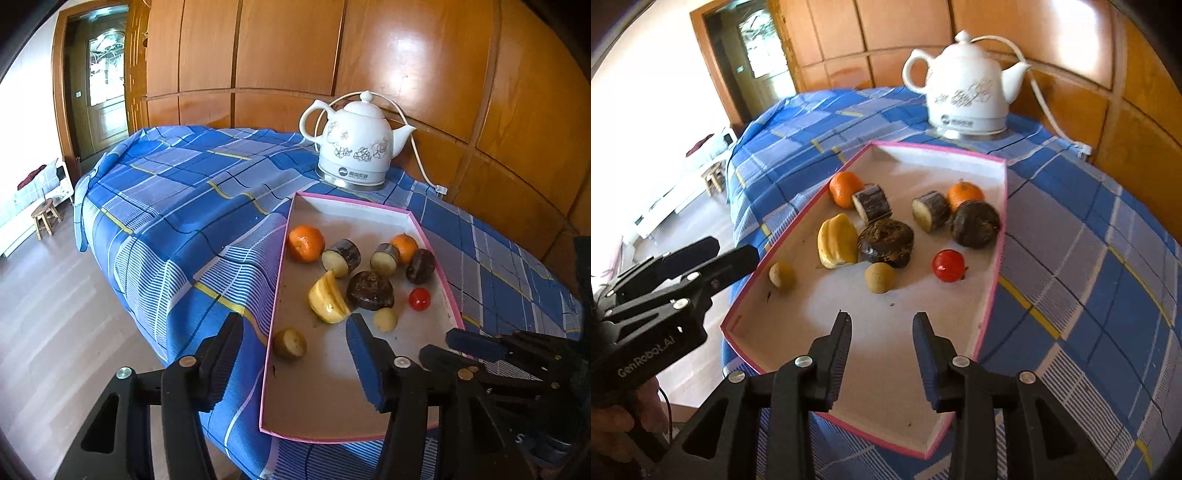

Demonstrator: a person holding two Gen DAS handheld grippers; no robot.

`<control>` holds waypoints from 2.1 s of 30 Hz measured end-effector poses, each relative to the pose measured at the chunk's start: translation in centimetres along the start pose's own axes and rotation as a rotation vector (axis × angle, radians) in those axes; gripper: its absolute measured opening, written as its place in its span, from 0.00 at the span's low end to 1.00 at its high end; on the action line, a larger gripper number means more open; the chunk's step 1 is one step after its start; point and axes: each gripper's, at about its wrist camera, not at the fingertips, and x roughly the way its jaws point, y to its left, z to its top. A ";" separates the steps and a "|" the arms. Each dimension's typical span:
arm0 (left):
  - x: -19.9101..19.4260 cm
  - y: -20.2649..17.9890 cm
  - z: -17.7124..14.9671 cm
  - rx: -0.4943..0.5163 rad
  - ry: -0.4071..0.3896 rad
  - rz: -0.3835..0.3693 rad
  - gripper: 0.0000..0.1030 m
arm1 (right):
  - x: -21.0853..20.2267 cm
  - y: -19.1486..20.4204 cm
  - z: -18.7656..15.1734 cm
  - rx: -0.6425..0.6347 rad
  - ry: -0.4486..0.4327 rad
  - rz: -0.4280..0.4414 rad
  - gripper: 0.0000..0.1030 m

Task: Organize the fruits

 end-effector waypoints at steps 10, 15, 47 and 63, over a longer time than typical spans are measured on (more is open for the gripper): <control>-1.5 -1.2 -0.8 0.029 -0.055 0.006 0.81 | -4.1 -1.0 -1.2 0.094 -0.137 -0.129 0.36; -2.0 -1.8 -1.3 0.038 -0.065 -0.007 0.91 | -4.6 -1.7 -1.9 0.129 -0.156 -0.178 0.36; -2.9 -2.0 -1.4 0.031 -0.118 0.078 1.00 | -4.7 -0.8 -2.9 0.118 -0.171 -0.190 0.36; -3.1 -1.7 -1.5 0.013 -0.127 0.081 1.00 | -4.8 -0.5 -2.9 0.107 -0.179 -0.188 0.36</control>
